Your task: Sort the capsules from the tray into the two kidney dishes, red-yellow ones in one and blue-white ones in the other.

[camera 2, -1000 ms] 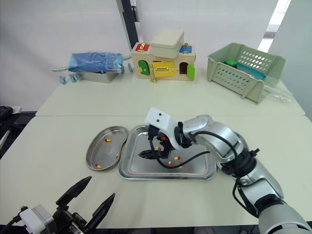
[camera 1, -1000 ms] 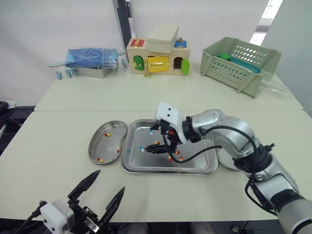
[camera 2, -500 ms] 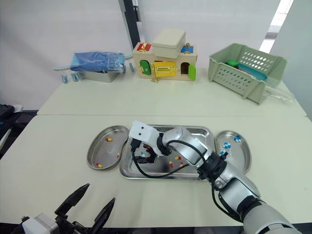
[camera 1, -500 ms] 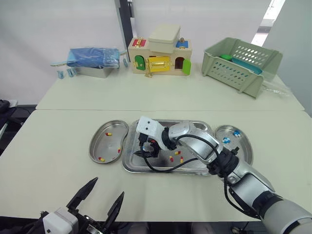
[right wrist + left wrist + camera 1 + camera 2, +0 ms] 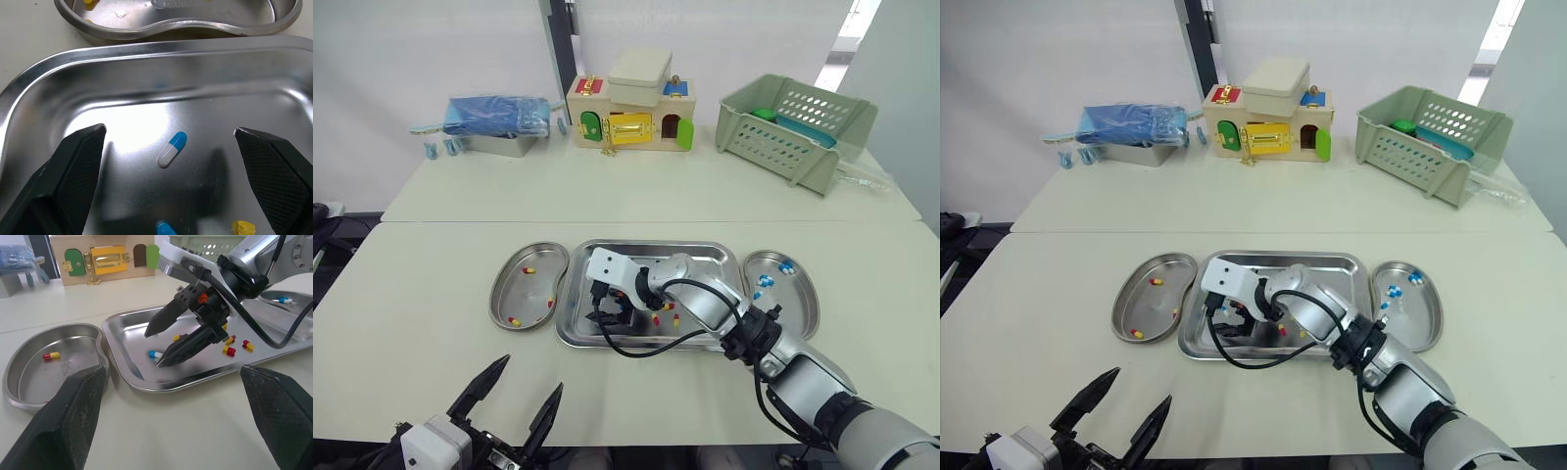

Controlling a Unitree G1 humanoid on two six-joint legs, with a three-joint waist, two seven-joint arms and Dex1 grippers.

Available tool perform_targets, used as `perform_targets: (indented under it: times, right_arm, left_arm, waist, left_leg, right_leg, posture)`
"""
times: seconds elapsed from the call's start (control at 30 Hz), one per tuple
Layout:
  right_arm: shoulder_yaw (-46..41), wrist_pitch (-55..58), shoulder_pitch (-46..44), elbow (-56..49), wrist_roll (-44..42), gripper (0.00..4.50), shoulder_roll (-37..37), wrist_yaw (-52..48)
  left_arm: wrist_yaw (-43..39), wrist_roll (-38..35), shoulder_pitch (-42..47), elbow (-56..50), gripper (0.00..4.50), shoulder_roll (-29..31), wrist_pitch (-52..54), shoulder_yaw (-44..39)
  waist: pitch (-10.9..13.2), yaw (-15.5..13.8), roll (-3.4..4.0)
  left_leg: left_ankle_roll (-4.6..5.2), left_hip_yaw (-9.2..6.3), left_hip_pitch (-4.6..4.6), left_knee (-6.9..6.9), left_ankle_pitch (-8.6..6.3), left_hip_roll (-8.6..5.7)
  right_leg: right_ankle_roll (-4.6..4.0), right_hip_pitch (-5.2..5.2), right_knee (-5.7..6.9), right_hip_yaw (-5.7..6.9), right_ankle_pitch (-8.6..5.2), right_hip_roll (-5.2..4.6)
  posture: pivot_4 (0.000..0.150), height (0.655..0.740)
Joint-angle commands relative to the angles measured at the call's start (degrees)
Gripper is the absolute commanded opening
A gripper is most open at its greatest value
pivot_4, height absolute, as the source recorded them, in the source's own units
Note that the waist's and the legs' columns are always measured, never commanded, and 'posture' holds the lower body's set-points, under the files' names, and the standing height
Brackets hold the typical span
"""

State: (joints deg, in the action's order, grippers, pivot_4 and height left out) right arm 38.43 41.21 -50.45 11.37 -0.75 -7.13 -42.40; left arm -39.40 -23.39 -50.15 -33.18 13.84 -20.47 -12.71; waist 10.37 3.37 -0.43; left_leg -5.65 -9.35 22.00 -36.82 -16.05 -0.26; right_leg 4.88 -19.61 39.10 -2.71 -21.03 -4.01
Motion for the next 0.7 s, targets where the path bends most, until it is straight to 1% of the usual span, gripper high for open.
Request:
perform_targets:
  times: [0.03,0.07,0.2,0.33,0.4,0.7]
  right_arm:
    - [0.29,-1.94,0.53,0.40,1.86,4.06,0.70,-0.11]
    - [0.35,-2.18,0.72,0.51,2.24,3.88,0.67,-0.25]
    - [0.63,-2.79,1.29,0.42,3.68,2.45,0.44,-0.93]
    - [0.60,-3.23,1.81,0.52,4.57,1.41,0.47,-1.34]
    - [0.41,-3.28,1.96,0.56,5.00,1.01,0.66,-1.53]
    - [-0.39,-3.67,1.64,1.30,5.82,1.01,1.15,-1.94]
  left_arm:
    - [0.47,-0.02,-0.96,-1.94,4.50,0.58,-0.42,0.18]
    - [0.47,-0.03,-1.04,-1.92,4.50,0.64,-0.49,0.22]
    - [0.49,-0.15,-1.17,-1.72,4.50,0.88,-0.62,0.21]
    - [0.58,-0.37,-1.03,-1.54,4.50,1.07,-0.48,-0.02]
    - [0.58,-0.46,-0.97,-1.54,4.50,1.23,-0.39,-0.11]
    - [1.29,-0.73,-0.66,-1.58,4.50,2.01,-0.05,-0.17]
  waist:
    - [0.00,-0.01,0.00]
    - [0.00,0.00,0.00]
    - [0.00,0.02,0.00]
    - [0.00,0.00,0.00]
    - [0.00,0.03,0.00]
    - [0.00,0.01,0.00]
  left_leg:
    - [0.00,0.00,0.00,0.00,0.00,0.00]
    - [0.00,0.00,0.00,0.00,0.00,0.00]
    - [0.00,0.00,-0.01,0.00,0.00,0.00]
    - [0.00,0.00,-0.02,0.00,0.00,0.00]
    - [0.00,0.00,-0.04,0.01,0.00,0.00]
    - [0.00,0.00,-0.05,0.01,0.00,0.00]
  right_leg:
    - [0.00,0.00,0.00,0.00,0.00,0.00]
    - [0.00,-0.01,0.00,0.00,0.00,0.00]
    - [0.00,-0.01,0.00,0.00,0.00,0.00]
    - [0.00,-0.02,0.00,0.00,0.00,0.00]
    - [0.00,-0.01,0.00,0.00,0.00,0.00]
    - [0.00,-0.01,0.00,0.00,0.00,0.00]
  posture:
    - [0.150,0.7400]
    - [0.150,0.7400]
    - [0.150,0.7400]
    - [0.150,0.7400]
    - [0.150,0.7400]
    - [0.150,0.7400]
